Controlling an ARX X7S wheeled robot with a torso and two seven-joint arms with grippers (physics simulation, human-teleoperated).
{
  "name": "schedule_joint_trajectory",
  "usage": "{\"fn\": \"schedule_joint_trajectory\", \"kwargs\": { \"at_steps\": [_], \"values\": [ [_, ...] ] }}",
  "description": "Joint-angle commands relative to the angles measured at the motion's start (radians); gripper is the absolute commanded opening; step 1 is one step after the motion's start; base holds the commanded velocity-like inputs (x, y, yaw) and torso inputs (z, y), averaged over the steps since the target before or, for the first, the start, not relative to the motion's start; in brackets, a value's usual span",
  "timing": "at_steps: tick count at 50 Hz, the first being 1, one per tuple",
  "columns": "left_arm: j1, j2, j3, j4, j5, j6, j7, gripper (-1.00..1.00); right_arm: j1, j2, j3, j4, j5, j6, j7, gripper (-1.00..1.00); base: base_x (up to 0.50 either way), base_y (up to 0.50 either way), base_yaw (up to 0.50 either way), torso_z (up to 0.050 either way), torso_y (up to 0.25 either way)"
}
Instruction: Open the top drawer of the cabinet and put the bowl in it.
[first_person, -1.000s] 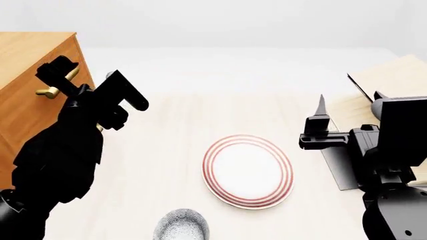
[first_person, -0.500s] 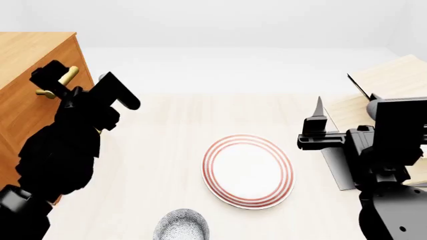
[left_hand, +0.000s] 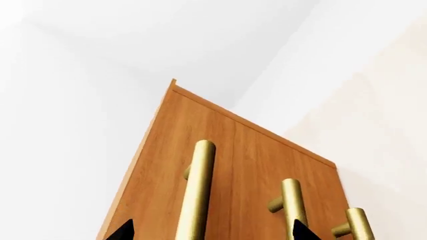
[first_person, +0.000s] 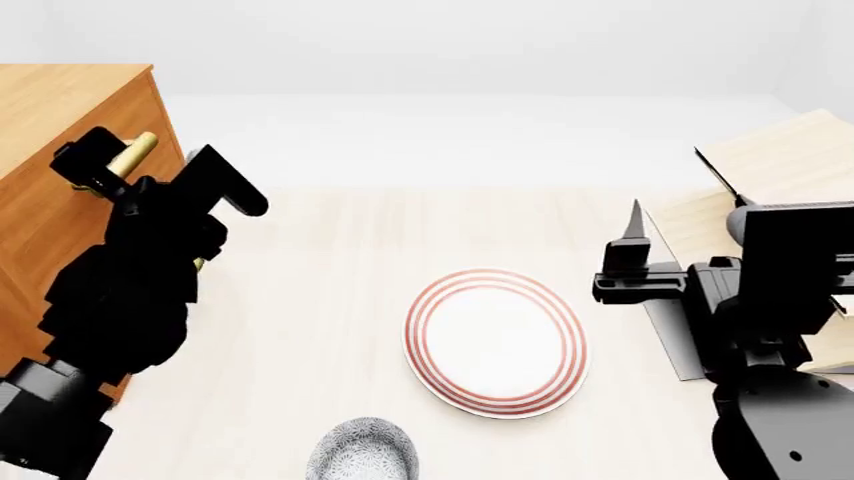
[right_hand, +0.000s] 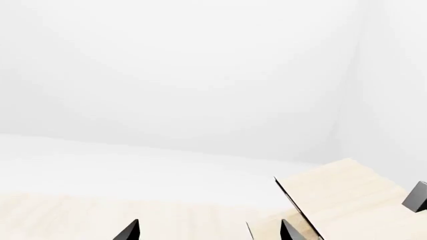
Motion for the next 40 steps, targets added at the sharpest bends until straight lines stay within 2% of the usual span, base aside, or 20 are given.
{"fn": "schedule_joint_trajectory", "kwargs": {
  "at_steps": [1, 21, 40],
  "values": [
    [-0.022, 0.017, -0.006, -0.098, 0.002, 0.033, -0.021, 1.00, -0.012, 0.001, -0.002, 0.015, 0.001, -0.020, 0.004, 1.00, 0.00, 0.00, 0.00, 0.000, 0.000],
    [-0.054, 0.033, -0.012, -0.232, 0.007, 0.072, -0.052, 1.00, -0.020, 0.002, -0.005, 0.026, 0.005, -0.034, 0.011, 1.00, 0.00, 0.00, 0.00, 0.000, 0.000],
    [-0.064, 0.039, -0.021, -0.276, 0.005, 0.076, -0.066, 1.00, -0.022, 0.003, -0.009, 0.032, 0.010, -0.040, 0.018, 1.00, 0.00, 0.00, 0.00, 0.000, 0.000]
  ]
}}
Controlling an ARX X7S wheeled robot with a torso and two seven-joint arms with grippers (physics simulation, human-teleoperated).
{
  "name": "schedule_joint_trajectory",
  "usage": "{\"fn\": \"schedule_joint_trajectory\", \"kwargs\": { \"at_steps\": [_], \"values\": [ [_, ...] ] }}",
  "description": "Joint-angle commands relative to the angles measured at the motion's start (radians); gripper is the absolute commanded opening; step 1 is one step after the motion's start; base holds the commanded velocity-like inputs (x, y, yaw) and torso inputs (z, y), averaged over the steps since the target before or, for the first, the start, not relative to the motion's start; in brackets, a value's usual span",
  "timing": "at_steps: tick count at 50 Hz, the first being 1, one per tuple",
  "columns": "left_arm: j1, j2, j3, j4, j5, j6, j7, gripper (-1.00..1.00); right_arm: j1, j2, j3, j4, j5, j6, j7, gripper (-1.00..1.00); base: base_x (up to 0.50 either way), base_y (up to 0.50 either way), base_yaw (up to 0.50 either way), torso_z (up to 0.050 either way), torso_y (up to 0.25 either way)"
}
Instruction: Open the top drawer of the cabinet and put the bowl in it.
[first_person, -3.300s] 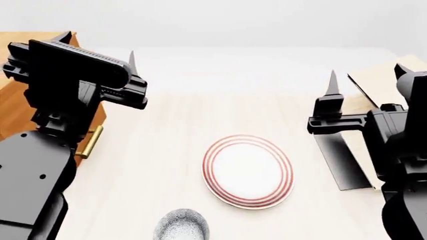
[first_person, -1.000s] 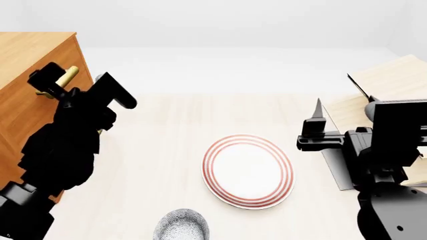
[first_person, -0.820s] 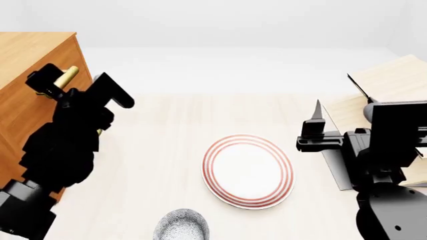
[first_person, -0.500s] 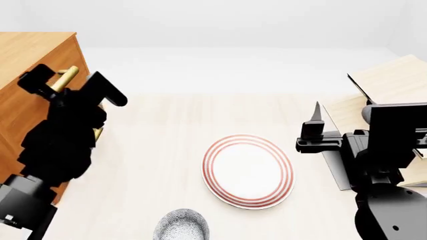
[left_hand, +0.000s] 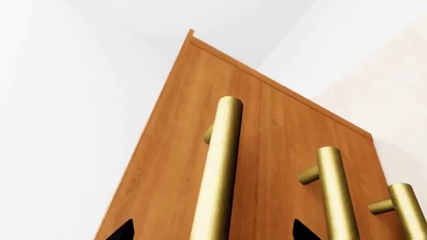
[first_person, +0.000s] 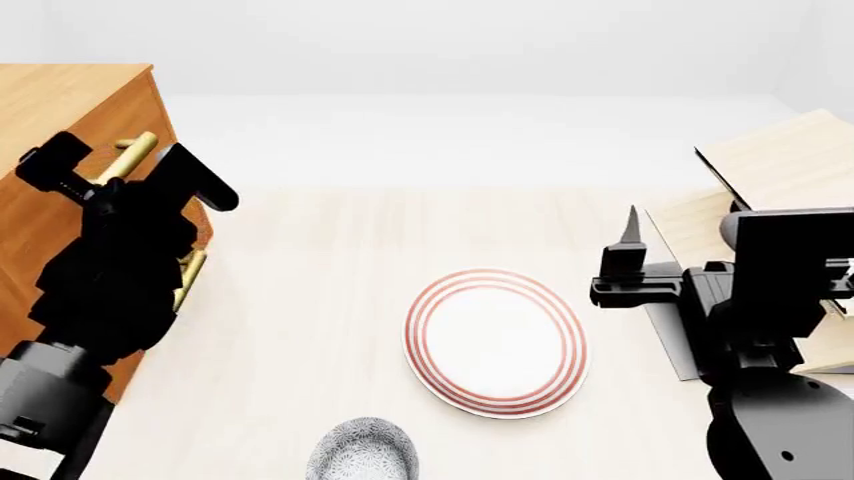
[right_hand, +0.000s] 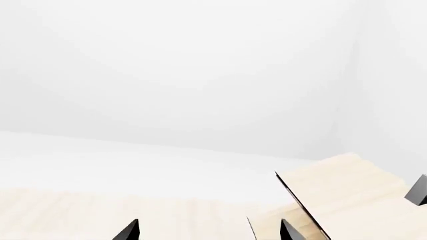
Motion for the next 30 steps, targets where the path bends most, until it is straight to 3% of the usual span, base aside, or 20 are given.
{"fn": "schedule_joint_trajectory", "kwargs": {
  "at_steps": [1, 2, 30],
  "values": [
    [-0.005, 0.004, -0.005, -0.028, -0.001, 0.004, -0.009, 1.00, -0.003, 0.001, -0.001, 0.005, 0.003, -0.005, 0.004, 1.00, 0.00, 0.00, 0.00, 0.000, 0.000],
    [-0.004, 0.004, -0.005, -0.027, -0.002, 0.003, -0.008, -1.00, -0.003, 0.001, -0.002, 0.006, 0.003, -0.006, 0.005, 1.00, 0.00, 0.00, 0.00, 0.000, 0.000],
    [0.027, -0.009, -0.008, 0.065, -0.006, -0.017, -0.004, -1.00, 0.002, 0.003, -0.005, 0.004, 0.015, 0.001, 0.015, 1.00, 0.00, 0.00, 0.00, 0.000, 0.000]
  ]
}}
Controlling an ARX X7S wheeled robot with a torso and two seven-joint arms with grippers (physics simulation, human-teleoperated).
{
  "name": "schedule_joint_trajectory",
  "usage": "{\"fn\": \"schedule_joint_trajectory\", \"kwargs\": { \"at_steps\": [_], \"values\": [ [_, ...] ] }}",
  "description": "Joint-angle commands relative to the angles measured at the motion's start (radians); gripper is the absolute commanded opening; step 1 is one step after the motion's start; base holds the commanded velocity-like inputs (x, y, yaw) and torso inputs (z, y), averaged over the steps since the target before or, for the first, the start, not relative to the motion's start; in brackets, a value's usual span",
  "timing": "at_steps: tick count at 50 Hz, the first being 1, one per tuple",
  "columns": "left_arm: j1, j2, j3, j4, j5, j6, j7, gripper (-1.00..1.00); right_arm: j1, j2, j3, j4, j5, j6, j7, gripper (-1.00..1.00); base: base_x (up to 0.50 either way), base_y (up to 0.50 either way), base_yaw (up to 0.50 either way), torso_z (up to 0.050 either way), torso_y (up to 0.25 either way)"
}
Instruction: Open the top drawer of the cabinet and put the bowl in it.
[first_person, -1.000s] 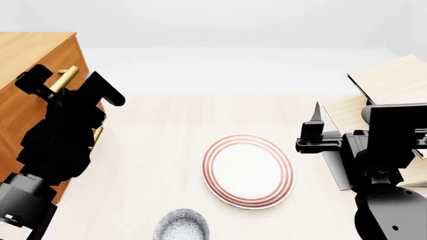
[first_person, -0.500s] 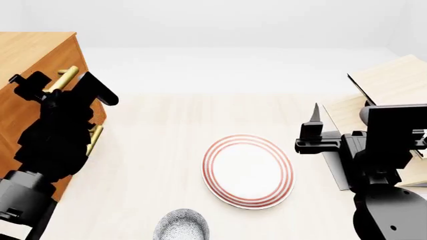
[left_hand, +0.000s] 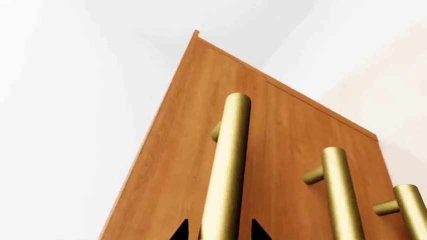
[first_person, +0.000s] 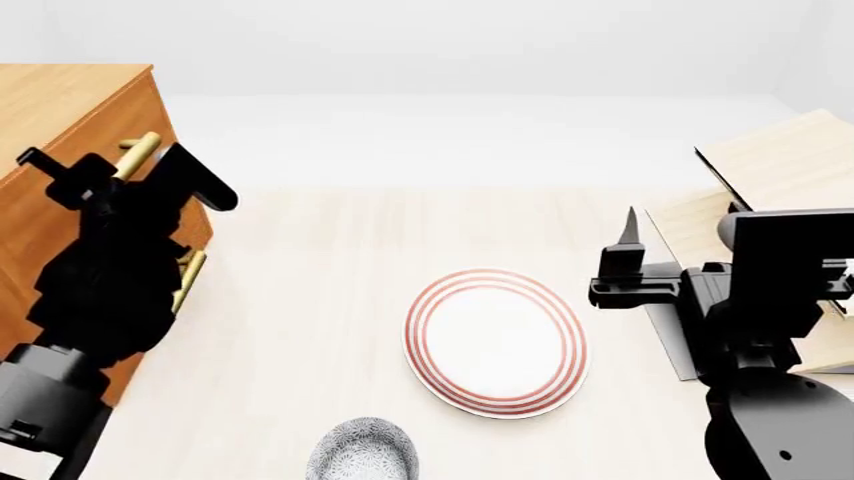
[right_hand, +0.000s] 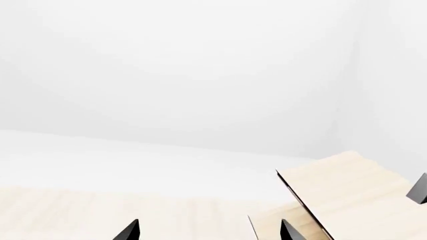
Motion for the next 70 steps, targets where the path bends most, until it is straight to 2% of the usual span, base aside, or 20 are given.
{"fn": "schedule_joint_trajectory", "kwargs": {
  "at_steps": [1, 22, 70],
  "values": [
    [0.020, -0.002, -0.006, 0.048, -0.006, -0.008, 0.010, -1.00, 0.002, 0.001, -0.002, 0.001, 0.004, 0.000, 0.004, 1.00, 0.00, 0.00, 0.00, 0.000, 0.000],
    [0.068, -0.008, 0.034, 0.228, 0.008, -0.044, 0.041, -1.00, -0.015, 0.004, 0.005, 0.006, 0.010, -0.018, 0.009, 1.00, 0.00, 0.00, 0.00, 0.000, 0.000],
    [0.111, -0.004, 0.098, 0.436, 0.033, -0.079, 0.077, -1.00, -0.037, 0.009, 0.017, 0.016, 0.028, -0.044, 0.020, 1.00, 0.00, 0.00, 0.00, 0.000, 0.000]
  ]
}}
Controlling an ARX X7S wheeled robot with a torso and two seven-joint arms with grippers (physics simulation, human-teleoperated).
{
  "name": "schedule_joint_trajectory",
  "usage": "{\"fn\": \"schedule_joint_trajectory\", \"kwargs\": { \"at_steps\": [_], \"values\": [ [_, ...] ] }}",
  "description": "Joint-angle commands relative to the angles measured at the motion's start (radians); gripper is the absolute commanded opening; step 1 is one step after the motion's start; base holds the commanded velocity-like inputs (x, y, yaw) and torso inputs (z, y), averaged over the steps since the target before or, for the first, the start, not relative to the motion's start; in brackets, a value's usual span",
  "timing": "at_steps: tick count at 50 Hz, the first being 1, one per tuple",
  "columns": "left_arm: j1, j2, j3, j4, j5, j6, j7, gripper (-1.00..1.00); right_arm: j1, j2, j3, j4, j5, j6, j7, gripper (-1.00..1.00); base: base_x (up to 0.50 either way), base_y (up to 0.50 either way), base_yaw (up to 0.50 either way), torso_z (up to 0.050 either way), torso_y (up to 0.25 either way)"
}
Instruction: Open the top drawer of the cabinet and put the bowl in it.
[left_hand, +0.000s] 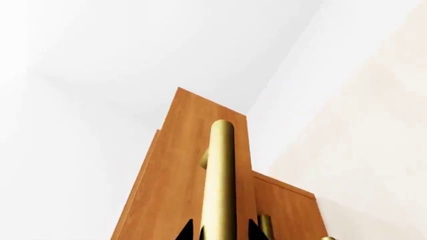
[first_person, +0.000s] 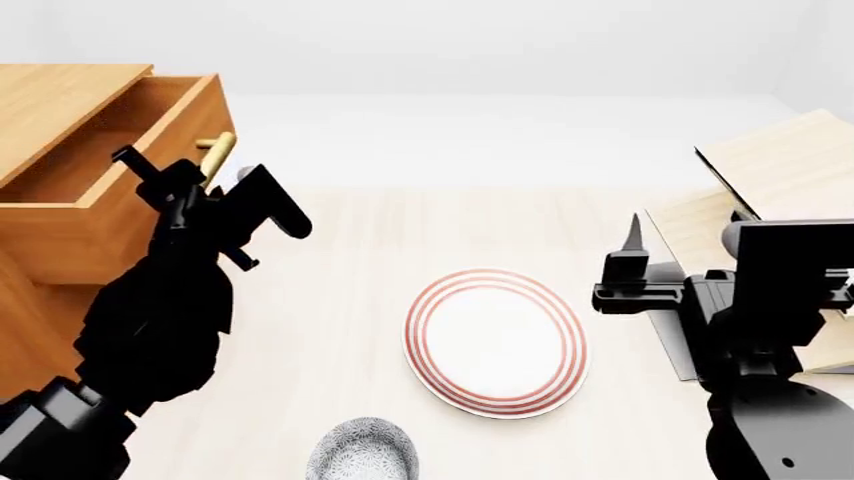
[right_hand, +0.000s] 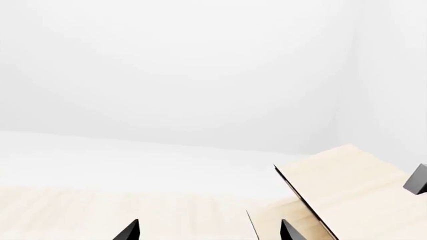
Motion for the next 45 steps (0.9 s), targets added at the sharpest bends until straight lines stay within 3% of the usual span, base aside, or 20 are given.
{"fn": "schedule_joint_trajectory", "kwargs": {
  "at_steps": [1, 19, 20, 28, 39, 45],
  "values": [
    [0.001, 0.009, 0.018, 0.053, -0.009, 0.000, 0.002, -1.00, -0.003, 0.001, 0.003, 0.004, 0.005, -0.005, 0.002, 1.00, 0.00, 0.00, 0.00, 0.000, 0.000],
    [0.004, 0.009, 0.031, 0.073, -0.007, -0.006, 0.016, -1.00, -0.006, 0.003, 0.004, 0.012, 0.011, -0.015, 0.006, 1.00, 0.00, 0.00, 0.00, 0.000, 0.000],
    [0.005, 0.007, 0.033, 0.077, -0.006, -0.006, 0.017, 1.00, -0.006, 0.003, 0.004, 0.012, 0.011, -0.015, 0.006, 1.00, 0.00, 0.00, 0.00, 0.000, 0.000],
    [0.003, -0.004, 0.026, 0.152, -0.013, -0.036, 0.039, 1.00, -0.010, 0.004, 0.006, 0.011, 0.015, -0.017, 0.008, 1.00, 0.00, 0.00, 0.00, 0.000, 0.000],
    [-0.088, -0.038, -0.042, 0.510, -0.033, -0.171, 0.130, 1.00, -0.008, 0.006, 0.004, 0.009, 0.018, -0.015, 0.012, 1.00, 0.00, 0.00, 0.00, 0.000, 0.000],
    [-0.170, 0.018, -0.216, 0.645, -0.124, -0.306, 0.199, 1.00, -0.009, 0.004, 0.010, 0.007, 0.024, -0.018, 0.012, 1.00, 0.00, 0.00, 0.00, 0.000, 0.000]
  ]
}}
